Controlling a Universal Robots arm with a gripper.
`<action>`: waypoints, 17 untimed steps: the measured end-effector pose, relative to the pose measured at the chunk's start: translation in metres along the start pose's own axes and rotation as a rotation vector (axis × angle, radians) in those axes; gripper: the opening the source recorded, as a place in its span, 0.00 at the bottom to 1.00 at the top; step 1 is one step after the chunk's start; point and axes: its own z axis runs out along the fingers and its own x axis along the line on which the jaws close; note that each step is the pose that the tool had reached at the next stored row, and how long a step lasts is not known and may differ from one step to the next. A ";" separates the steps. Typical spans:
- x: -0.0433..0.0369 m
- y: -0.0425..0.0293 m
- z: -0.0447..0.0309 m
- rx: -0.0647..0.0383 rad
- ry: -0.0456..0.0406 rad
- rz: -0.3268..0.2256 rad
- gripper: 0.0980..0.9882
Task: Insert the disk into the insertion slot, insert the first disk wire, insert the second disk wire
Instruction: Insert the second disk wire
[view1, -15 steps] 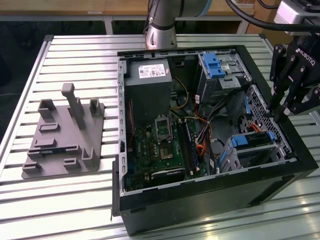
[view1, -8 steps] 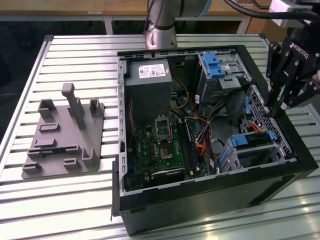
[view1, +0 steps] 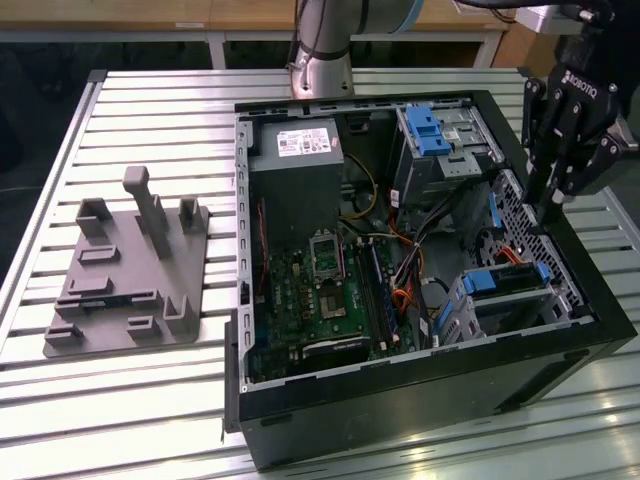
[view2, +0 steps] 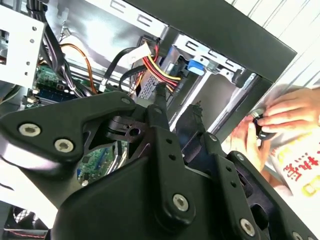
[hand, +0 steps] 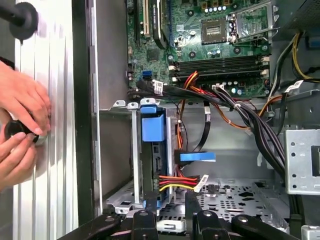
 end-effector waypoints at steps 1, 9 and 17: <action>-0.0029 0.0005 0.0000 0.000 0.0096 0.000 0.30; -0.0295 0.0038 -0.0016 0.000 0.0808 0.001 0.38; -0.0454 0.0231 0.0029 0.001 0.0893 0.001 0.38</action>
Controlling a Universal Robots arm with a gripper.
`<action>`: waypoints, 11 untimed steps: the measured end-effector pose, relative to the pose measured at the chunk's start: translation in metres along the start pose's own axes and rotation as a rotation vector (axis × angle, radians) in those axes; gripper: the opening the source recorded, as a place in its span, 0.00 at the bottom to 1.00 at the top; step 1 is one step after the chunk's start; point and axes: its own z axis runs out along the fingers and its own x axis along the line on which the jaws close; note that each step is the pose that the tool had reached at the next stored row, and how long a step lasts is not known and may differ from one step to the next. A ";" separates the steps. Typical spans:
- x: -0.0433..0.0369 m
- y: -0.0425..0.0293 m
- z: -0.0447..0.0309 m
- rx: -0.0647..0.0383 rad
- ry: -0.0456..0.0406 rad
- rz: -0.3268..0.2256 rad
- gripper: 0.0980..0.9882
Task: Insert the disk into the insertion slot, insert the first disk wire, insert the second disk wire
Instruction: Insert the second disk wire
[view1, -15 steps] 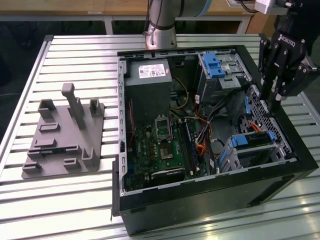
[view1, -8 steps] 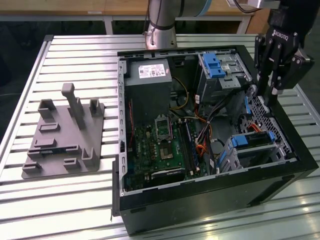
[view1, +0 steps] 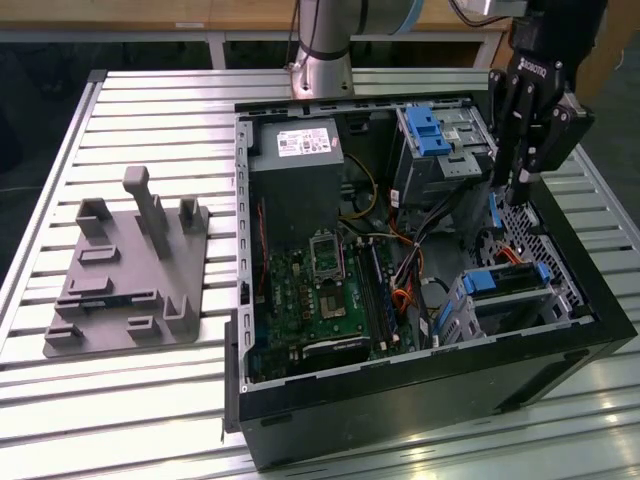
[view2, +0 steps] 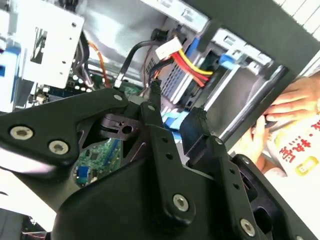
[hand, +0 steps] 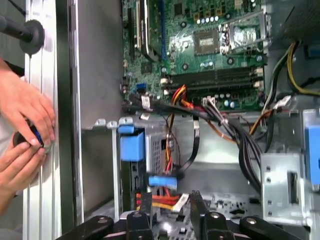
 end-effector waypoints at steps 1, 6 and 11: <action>-0.0009 0.0026 0.0008 0.000 0.0031 0.000 0.38; -0.0030 0.0068 0.0043 -0.002 0.0323 -0.001 0.38; -0.0038 0.0069 0.0068 -0.005 0.0691 -0.002 0.38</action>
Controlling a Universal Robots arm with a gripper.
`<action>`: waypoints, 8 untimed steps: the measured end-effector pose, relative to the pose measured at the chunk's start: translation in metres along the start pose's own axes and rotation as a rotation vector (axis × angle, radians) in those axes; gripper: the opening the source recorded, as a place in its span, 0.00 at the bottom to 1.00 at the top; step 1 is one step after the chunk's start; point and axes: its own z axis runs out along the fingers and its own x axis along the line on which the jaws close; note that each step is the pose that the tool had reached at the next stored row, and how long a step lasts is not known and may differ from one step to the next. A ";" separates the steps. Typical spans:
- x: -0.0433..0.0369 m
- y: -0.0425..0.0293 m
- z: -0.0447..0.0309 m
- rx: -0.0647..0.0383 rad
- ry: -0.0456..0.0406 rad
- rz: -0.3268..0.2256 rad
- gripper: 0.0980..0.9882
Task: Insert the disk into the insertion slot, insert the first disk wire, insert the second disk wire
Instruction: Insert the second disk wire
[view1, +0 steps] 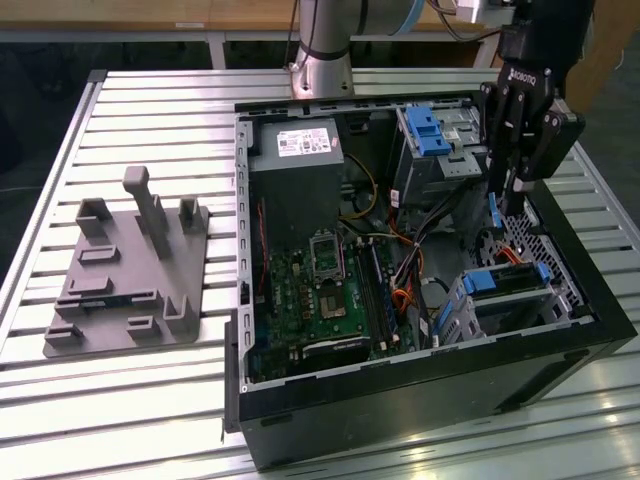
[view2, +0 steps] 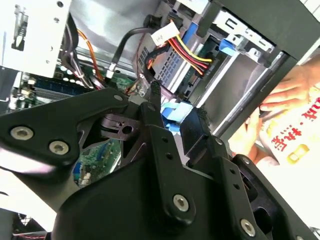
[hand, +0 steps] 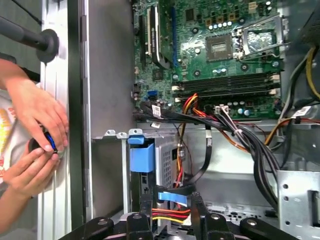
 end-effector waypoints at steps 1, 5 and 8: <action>-0.0003 0.0000 0.0008 0.000 0.0044 0.000 0.38; -0.0015 0.0007 0.0037 0.001 0.0271 -0.002 0.38; -0.0019 0.0014 0.0046 0.002 0.0477 -0.005 0.38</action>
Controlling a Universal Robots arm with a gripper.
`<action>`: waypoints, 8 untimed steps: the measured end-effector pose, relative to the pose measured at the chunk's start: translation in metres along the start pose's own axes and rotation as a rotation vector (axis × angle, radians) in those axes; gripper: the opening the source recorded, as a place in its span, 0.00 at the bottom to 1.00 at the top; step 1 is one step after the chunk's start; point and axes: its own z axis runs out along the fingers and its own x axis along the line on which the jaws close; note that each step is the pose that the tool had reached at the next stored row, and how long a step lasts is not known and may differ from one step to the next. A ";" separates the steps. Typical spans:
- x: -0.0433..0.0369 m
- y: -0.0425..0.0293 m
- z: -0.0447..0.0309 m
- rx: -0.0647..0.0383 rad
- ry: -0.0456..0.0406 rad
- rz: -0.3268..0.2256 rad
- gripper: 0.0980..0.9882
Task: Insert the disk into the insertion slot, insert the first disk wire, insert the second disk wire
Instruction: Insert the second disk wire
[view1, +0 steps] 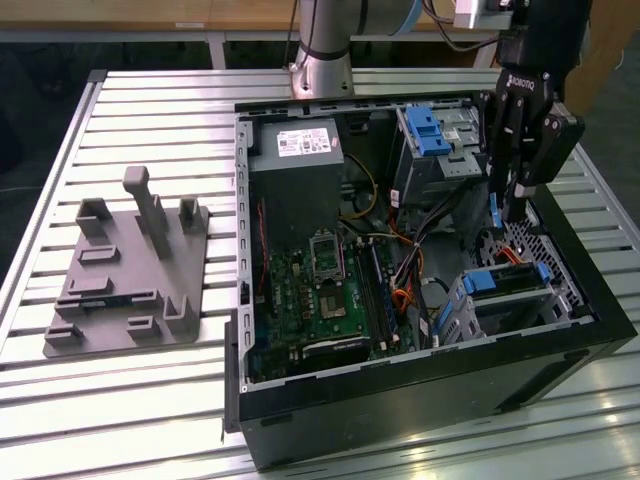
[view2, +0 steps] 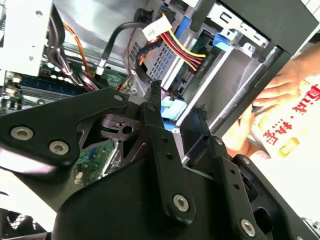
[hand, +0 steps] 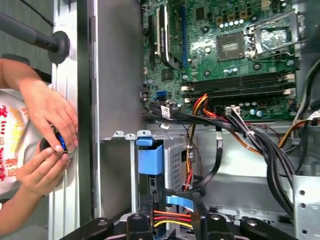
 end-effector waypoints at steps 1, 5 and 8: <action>-0.0001 0.0006 0.0004 0.001 0.0023 -0.002 0.38; -0.0016 0.0054 0.0039 0.006 0.0030 -0.007 0.38; -0.0022 0.0073 0.0053 0.013 0.0030 -0.013 0.38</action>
